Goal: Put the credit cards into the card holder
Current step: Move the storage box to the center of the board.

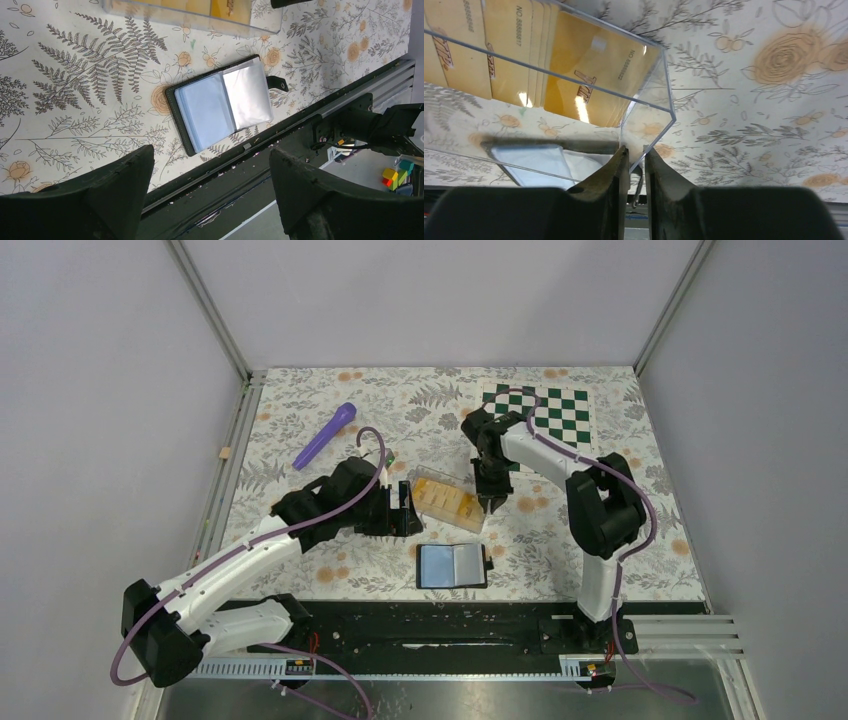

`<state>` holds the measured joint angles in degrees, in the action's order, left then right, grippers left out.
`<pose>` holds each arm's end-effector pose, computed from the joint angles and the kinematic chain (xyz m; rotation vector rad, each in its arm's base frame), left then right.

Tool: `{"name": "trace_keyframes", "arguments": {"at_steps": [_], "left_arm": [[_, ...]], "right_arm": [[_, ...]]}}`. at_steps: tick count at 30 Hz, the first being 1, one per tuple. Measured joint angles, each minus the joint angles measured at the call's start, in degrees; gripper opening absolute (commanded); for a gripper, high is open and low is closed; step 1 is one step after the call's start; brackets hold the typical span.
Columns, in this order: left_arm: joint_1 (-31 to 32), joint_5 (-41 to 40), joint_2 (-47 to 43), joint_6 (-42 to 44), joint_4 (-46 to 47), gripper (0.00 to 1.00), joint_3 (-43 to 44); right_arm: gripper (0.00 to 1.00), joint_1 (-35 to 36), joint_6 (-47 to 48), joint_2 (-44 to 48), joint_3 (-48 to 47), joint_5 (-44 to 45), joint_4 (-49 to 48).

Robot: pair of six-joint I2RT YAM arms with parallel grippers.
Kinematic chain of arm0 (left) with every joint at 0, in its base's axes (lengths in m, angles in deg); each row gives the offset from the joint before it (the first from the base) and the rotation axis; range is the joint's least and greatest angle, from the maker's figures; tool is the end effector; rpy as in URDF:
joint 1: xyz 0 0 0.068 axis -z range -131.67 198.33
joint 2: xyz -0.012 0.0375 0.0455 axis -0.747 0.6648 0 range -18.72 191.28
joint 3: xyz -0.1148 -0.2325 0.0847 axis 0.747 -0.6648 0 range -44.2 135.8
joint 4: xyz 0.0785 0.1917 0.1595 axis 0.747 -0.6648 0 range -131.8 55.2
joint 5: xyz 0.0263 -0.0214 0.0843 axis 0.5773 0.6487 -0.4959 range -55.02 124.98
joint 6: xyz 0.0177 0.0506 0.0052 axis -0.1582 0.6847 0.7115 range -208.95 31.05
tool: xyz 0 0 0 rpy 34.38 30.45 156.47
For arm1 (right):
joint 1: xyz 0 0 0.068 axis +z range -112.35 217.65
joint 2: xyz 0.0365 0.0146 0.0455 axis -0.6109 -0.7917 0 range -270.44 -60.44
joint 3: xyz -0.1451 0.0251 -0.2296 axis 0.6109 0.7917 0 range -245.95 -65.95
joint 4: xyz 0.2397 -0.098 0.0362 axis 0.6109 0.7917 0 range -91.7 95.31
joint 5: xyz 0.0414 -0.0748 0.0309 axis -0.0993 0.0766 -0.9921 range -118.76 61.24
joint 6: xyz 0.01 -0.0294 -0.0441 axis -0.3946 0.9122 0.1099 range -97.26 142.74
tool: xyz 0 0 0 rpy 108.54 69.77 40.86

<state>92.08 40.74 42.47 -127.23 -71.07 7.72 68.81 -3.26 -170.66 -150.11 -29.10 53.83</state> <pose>0.1571 -0.1553 0.2865 0.1714 2.5058 -0.7688 0.3197 0.1935 0.1990 -0.1362 3.0103 0.1139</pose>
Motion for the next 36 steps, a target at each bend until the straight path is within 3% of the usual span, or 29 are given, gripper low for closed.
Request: {"name": "trace_keyframes", "arguments": {"at_steps": [11,17,20,27,36], "left_arm": [[-0.3,0.0,0.1,-0.3,0.2,0.86,0.0],[-1.4,1.3,1.4,-0.6,1.3,0.85,0.0],[-2.5,3.4,3.9,-0.6,3.1,0.83,0.0],[-5.0,9.6,13.0,-0.7,7.2,0.75,0.6],[-6.1,14.3,28.7,-0.9,11.2,0.58,8.7]], "right_arm": [[0.20,5.9,-0.6,-2.6,-3.7,-0.8,0.2],[0.51,7.3,-0.4,-3.2,-4.3,-0.9,0.6],[0.60,7.3,-0.2,-3.2,-4.3,-0.9,0.8],[0.60,6.2,-1.0,-0.1,-0.6,-4.4,-2.0],[0.59,-2.1,-3.1,6.4,8.6,-15.5,-9.7]]}}
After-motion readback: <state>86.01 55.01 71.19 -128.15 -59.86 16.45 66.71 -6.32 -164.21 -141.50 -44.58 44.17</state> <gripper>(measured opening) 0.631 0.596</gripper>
